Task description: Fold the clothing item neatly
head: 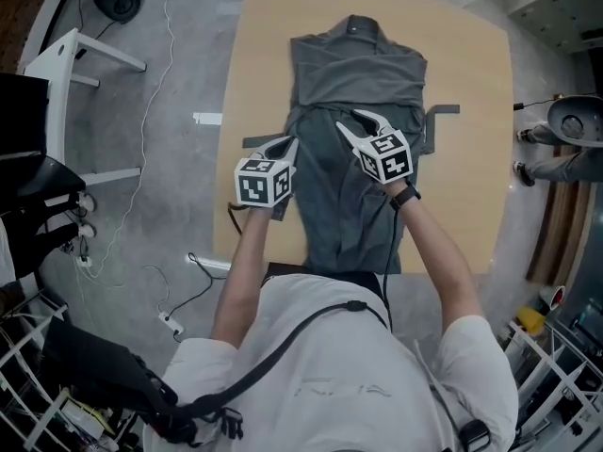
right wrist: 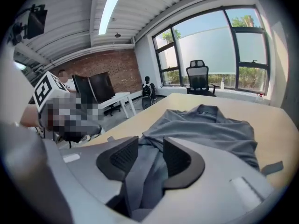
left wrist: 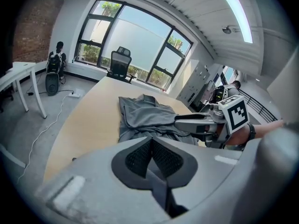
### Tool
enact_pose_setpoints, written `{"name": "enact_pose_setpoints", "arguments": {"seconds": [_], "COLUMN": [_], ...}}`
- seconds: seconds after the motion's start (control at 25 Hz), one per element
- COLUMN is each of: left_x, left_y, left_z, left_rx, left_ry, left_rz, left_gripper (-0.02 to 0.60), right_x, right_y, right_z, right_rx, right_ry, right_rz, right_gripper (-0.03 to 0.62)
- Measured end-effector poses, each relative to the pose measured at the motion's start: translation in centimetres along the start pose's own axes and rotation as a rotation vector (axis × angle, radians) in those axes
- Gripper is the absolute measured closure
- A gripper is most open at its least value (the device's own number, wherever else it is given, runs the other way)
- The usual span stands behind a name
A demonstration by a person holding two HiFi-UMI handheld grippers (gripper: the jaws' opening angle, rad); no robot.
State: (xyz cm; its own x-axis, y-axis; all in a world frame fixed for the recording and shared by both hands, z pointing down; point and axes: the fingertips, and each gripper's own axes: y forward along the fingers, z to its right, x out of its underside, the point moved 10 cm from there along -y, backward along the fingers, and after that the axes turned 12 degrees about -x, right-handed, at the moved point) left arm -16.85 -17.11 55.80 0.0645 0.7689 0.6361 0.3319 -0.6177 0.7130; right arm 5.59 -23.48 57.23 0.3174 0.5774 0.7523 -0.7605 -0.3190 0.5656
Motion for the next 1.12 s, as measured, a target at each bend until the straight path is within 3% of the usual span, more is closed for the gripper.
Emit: {"name": "enact_pose_setpoints", "arguments": {"seconds": [0.16,0.32,0.4,0.72,0.96,1.12], "left_x": [-0.9,-0.7,0.1,6.3,10.1,12.5], "left_y": [-0.9,-2.4,-3.3,-8.3,-11.8,-14.6], "left_z": [2.2,5.3,6.8,11.6,12.2,12.7], "left_rx": [-0.008,-0.024,-0.031,-0.056,0.007,0.054], "left_ry": [0.056,0.102,0.102,0.126,0.221,0.237], "left_rz": [0.033,0.068,0.080,0.058,0.065,0.104], "left_gripper": [0.580,0.581,0.581,0.581,0.581,0.581], "right_x": [0.0,0.7,1.6,8.1,14.7,17.0], "right_y": [-5.6,-10.4,-12.4,-18.5,-20.8,-21.3], "right_z": [0.0,-0.9,-1.4,-5.1,-12.1,-18.0], "right_rx": [0.038,0.039,0.032,0.052,0.141,0.167], "right_ry": [0.009,-0.028,-0.034,0.104,0.273,0.296], "right_rz": [0.100,0.171,0.198,0.308,0.399,0.430], "right_gripper": [0.465,0.569,0.588,0.588,0.588,0.588]}}
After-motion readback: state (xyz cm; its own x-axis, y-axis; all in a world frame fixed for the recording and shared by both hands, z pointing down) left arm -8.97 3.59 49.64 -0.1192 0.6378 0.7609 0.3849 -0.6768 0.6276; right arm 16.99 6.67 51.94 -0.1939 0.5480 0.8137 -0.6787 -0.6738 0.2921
